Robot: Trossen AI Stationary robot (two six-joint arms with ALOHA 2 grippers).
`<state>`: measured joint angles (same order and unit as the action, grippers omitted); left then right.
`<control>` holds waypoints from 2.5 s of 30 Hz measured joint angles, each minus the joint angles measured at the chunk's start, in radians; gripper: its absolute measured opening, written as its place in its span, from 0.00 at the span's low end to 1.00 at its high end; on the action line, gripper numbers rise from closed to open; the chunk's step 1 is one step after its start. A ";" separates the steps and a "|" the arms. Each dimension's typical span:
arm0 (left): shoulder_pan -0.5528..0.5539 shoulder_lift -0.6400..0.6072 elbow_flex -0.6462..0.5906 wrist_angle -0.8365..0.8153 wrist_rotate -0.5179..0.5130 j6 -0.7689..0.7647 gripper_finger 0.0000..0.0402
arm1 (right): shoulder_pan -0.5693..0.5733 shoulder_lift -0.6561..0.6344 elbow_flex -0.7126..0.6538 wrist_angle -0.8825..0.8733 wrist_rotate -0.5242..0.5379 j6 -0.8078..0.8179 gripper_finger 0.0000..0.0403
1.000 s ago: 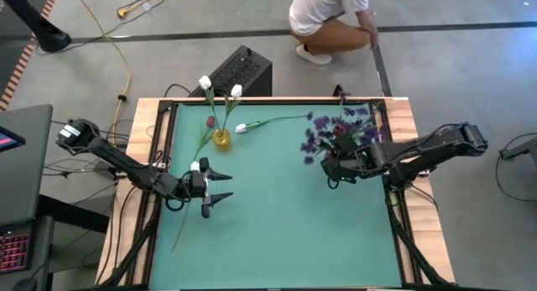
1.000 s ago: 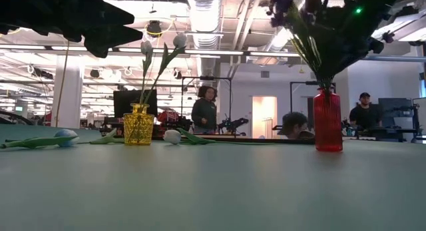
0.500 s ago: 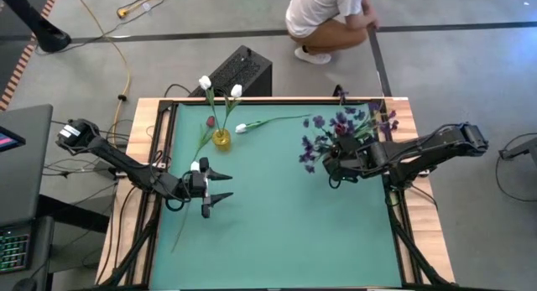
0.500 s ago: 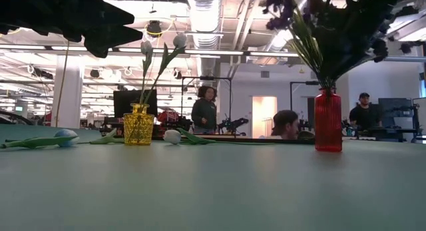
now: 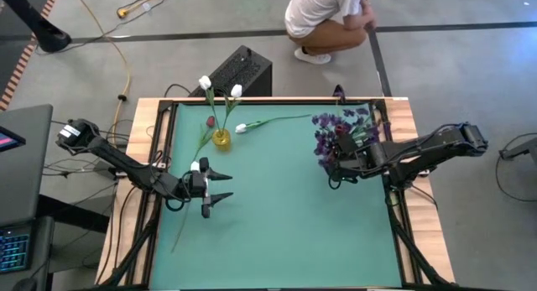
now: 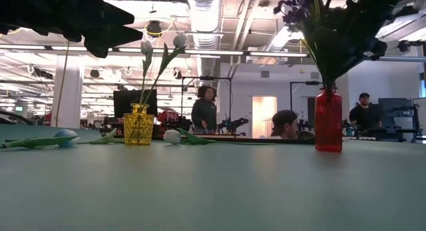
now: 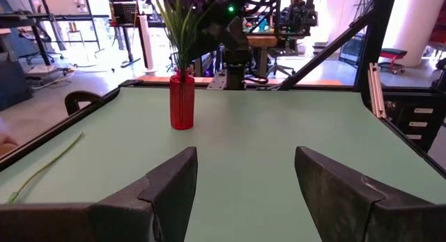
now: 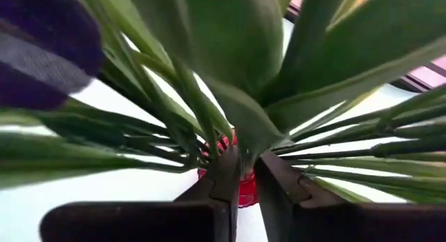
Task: Sort flowers into vase by color
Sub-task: Put the bottom red flower into the red vase
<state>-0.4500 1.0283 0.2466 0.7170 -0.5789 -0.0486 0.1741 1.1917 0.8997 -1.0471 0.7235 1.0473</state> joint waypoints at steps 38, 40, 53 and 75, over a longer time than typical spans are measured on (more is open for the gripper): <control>0.105 0.637 0.404 0.168 0.242 0.052 0.57 | -0.042 -0.002 0.079 -0.076 -0.067 -0.025 0.44; 0.125 0.694 0.469 0.162 0.277 0.053 0.57 | -0.042 -0.002 0.079 -0.076 -0.069 -0.026 0.41; 0.358 1.068 0.931 0.026 0.262 -0.002 0.58 | -0.042 -0.001 0.077 -0.069 -0.074 -0.027 0.32; 0.473 1.431 1.469 -0.154 0.102 0.168 0.90 | -0.037 -0.001 0.077 -0.050 -0.095 -0.024 0.53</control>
<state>0.0232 2.4589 1.7157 0.5630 -0.4766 0.1198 0.1375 1.1906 0.9771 -1.0967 0.6281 1.0237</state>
